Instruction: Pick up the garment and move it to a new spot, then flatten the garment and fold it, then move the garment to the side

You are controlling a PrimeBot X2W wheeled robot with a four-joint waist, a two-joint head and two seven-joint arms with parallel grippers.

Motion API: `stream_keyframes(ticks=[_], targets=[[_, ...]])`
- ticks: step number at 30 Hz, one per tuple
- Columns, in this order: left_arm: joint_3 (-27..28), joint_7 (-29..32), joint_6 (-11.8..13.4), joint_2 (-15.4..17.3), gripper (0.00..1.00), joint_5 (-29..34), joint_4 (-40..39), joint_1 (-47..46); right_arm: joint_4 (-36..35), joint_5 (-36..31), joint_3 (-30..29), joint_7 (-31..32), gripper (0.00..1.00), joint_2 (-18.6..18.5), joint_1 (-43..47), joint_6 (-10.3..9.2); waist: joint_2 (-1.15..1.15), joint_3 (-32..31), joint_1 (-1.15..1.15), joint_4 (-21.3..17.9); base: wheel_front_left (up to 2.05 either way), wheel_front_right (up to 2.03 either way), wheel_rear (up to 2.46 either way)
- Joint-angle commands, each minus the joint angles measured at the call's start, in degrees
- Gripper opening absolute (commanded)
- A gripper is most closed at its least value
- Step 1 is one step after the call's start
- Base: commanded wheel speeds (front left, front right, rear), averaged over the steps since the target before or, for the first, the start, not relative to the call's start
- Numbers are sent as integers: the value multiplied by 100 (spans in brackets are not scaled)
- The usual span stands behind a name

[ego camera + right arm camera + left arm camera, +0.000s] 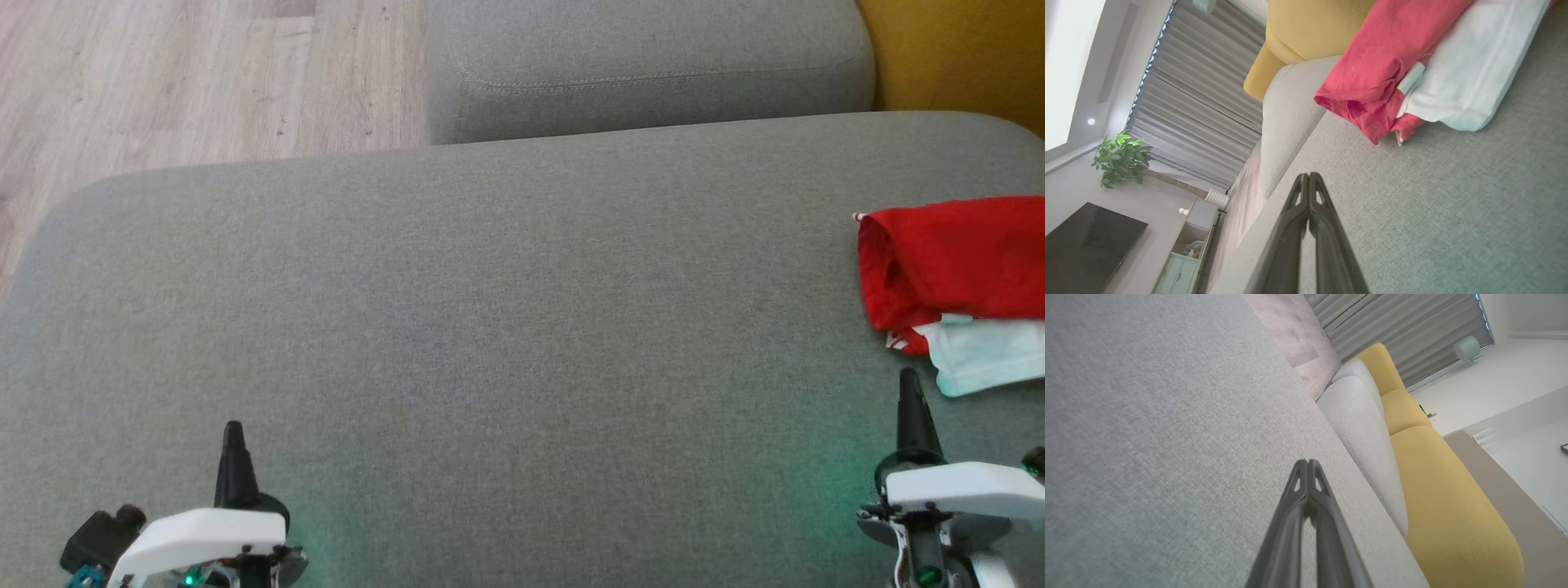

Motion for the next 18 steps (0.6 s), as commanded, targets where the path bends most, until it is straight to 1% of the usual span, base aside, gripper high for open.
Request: stream_keyframes(ticks=[1,18], targets=[[175,35,-45,10,0,-146,-212,-323,-221,187,49,45,0,-32,-331,-3,0,0,0,-1,0,0,0],[406,339,-123,10,0,-1162,-280,-393,-272,1377,-5,342,0,-38,-407,-3,0,4,0,-14,0,0,0]])
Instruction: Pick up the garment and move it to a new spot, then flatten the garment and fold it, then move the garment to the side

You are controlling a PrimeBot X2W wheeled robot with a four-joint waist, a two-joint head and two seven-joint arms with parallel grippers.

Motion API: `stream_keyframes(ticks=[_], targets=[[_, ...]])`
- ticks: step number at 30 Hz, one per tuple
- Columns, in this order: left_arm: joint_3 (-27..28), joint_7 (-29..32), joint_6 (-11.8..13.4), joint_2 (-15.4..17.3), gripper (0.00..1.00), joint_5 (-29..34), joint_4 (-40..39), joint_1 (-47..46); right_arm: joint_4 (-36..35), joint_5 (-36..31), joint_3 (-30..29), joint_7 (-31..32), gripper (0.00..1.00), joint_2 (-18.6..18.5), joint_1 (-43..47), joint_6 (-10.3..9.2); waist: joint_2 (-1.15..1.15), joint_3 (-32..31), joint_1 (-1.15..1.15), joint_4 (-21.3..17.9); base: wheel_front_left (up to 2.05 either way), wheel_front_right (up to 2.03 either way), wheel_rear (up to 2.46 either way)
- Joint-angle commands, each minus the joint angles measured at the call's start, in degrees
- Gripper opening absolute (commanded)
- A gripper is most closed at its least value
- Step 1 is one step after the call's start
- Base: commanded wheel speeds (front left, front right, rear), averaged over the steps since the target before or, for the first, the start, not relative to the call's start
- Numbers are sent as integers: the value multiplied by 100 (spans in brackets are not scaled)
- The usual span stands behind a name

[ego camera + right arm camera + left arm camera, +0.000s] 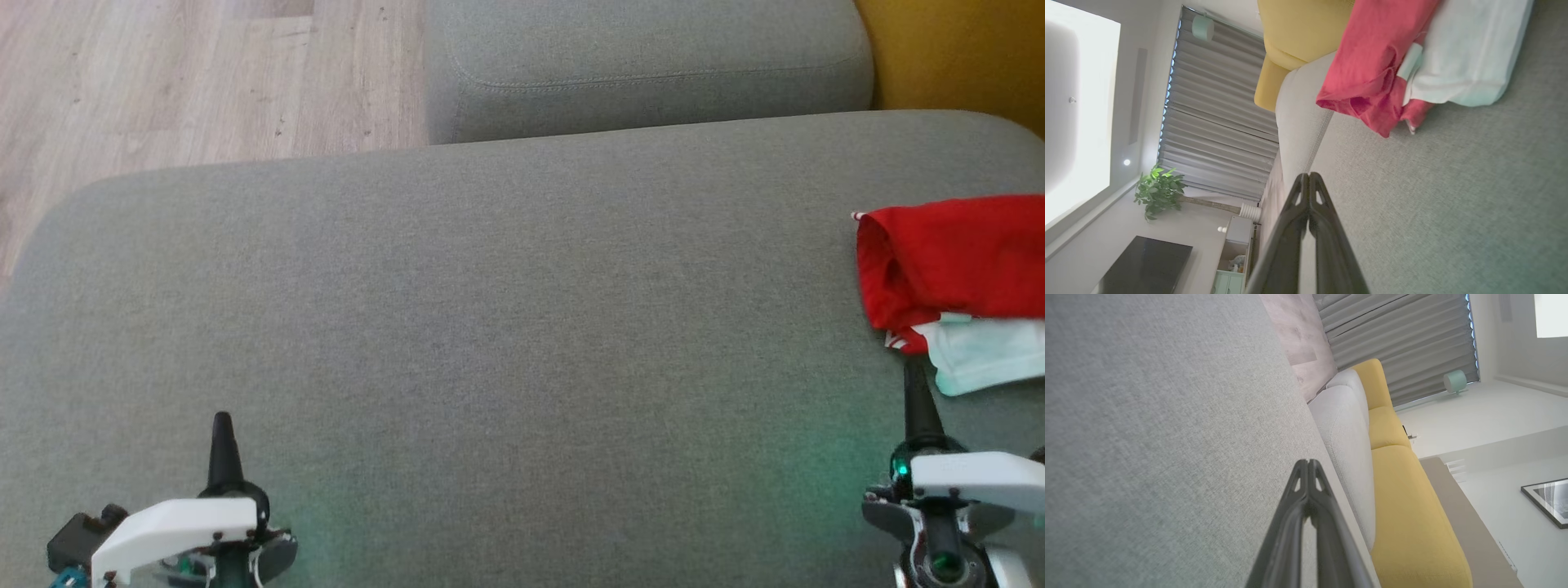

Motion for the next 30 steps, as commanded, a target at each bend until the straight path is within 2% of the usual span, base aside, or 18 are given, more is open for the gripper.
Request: stream_keyframes(ticks=[1,30], targets=[[219,53,-49,13,0,-147,-207,-281,-232,189,67,58,0,-38,-296,-3,0,0,0,-1,0,0,0],[578,526,-171,13,0,-1726,-314,-390,-310,2038,-17,521,0,-46,-414,-4,0,5,0,-22,0,0,0]])
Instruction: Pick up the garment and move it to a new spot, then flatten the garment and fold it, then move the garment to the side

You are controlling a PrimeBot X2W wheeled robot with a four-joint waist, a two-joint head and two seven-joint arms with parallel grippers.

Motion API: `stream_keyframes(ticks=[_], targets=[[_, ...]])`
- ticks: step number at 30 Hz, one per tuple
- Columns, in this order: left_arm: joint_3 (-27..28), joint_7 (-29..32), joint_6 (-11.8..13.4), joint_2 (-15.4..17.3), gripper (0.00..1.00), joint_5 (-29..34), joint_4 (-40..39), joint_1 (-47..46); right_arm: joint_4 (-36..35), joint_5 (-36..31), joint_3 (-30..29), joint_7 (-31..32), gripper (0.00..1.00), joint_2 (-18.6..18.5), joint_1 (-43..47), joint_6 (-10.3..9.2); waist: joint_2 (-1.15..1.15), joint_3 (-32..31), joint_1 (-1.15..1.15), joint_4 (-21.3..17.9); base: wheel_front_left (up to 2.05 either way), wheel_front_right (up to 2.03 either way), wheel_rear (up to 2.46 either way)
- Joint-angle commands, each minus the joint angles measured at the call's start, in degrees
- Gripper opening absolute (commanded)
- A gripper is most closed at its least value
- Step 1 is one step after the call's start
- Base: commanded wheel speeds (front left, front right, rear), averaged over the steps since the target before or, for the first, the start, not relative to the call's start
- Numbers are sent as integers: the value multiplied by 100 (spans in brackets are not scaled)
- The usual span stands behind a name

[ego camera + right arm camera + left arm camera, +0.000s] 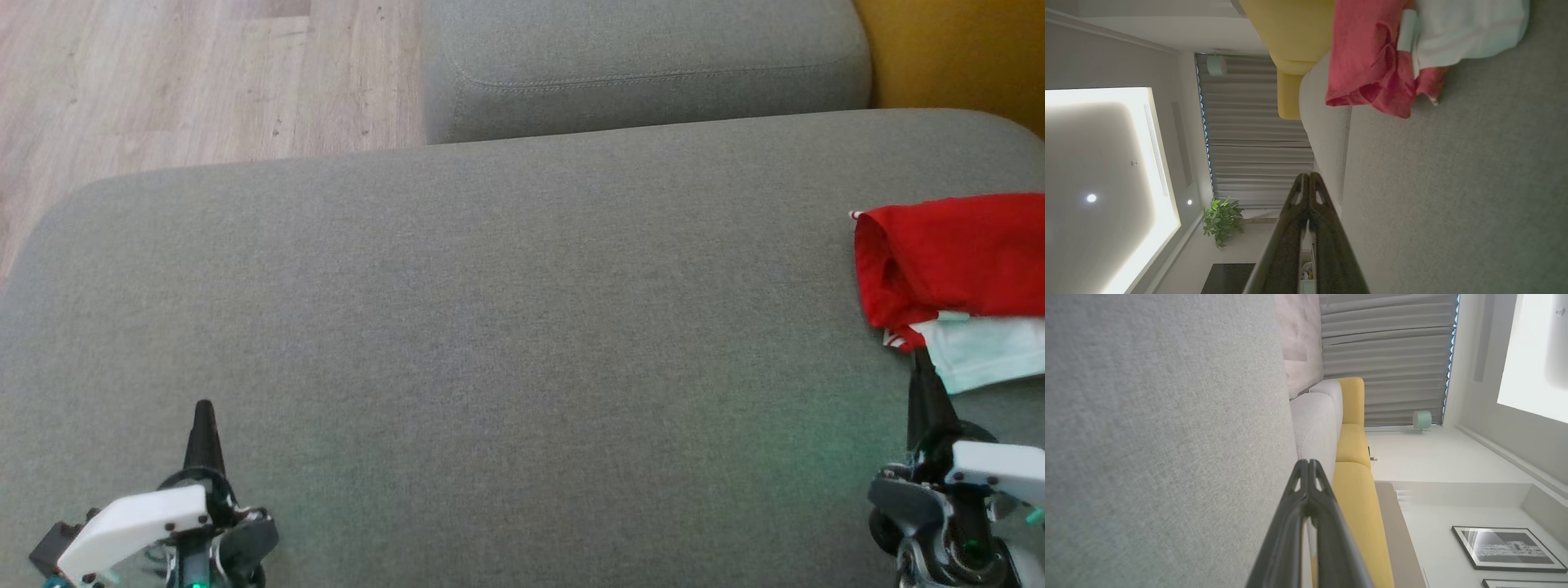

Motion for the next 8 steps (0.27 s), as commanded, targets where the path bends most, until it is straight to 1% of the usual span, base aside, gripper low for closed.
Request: stream_keyframes(ticks=[1,4,8], targets=[[233,61,-71,21,0,-162,-209,-280,-234,202,107,64,0,-47,-306,-4,0,0,0,-1,0,0,0],[272,112,-84,21,0,-331,-220,-291,-242,400,98,113,0,-48,-319,-4,0,1,0,-3,0,0,0],[274,115,-85,21,0,-342,-221,-292,-243,413,98,117,0,-48,-319,-4,0,1,0,-3,0,0,0]])
